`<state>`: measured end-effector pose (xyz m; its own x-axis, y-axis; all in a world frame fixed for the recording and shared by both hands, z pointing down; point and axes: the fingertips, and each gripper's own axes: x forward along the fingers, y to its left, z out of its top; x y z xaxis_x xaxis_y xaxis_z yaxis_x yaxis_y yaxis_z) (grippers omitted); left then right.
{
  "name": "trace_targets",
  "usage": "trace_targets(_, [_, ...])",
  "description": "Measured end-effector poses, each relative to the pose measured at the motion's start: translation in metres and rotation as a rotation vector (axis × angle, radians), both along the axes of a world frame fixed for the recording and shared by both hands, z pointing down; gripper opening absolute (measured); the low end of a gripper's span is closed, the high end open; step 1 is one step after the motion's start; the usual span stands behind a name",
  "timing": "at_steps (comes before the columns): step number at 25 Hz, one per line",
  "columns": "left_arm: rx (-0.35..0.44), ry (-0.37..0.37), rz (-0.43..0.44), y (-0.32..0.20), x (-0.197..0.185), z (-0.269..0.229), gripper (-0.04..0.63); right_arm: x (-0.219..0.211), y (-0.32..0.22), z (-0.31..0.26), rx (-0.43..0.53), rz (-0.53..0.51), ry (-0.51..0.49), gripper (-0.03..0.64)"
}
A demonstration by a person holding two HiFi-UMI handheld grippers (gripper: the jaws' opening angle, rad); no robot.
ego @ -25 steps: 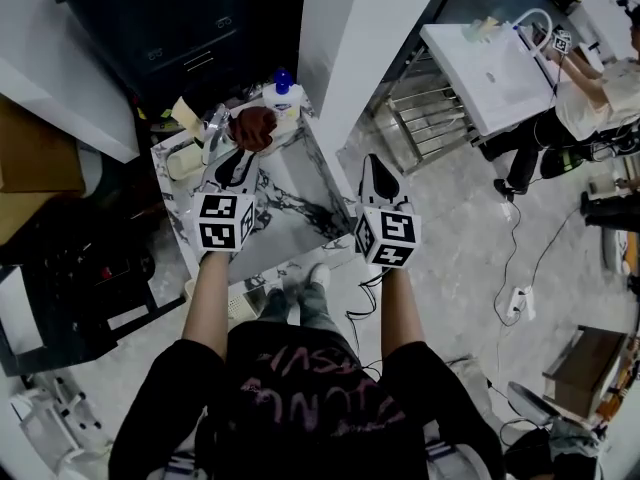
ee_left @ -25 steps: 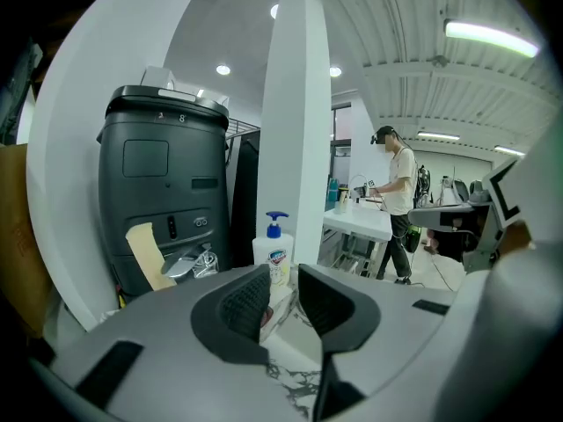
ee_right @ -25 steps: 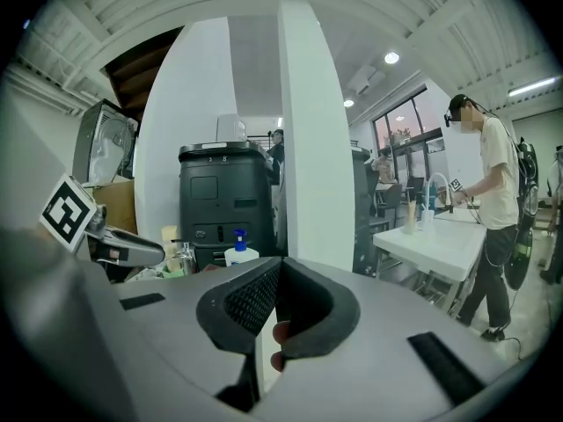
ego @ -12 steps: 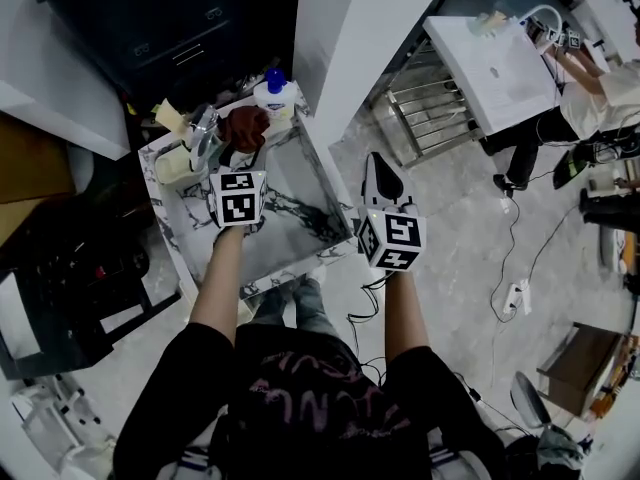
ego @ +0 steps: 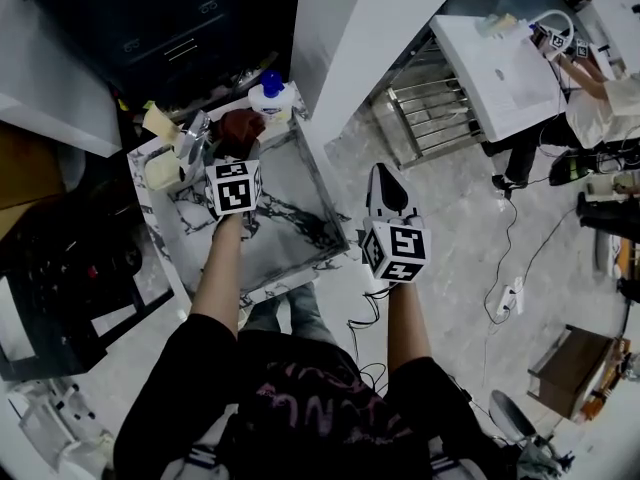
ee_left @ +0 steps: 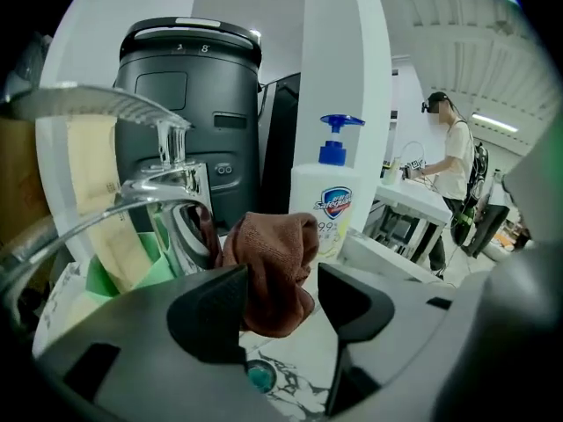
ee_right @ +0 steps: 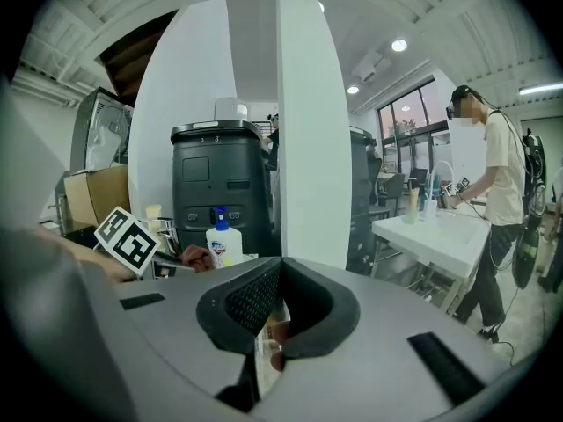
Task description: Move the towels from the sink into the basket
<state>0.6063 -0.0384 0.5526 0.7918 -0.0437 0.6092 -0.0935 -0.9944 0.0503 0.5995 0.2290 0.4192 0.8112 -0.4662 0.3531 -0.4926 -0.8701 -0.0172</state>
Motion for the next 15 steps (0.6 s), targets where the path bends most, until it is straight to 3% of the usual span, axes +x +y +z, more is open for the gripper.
trace_targets(3, [-0.004,-0.02,-0.003,-0.004,0.001,0.006,0.211,0.004,0.004,0.002,-0.008,0.001,-0.003,0.015])
trace_targets(8, [0.02,-0.017,-0.011,-0.006,-0.001,0.004,0.074,0.006,0.002,-0.002,0.003,0.001,-0.011,0.015])
trace_targets(15, [0.055,0.027,0.016,0.001,-0.012,-0.018,0.041,0.0,0.001,-0.008,0.015,-0.01,-0.003,0.015])
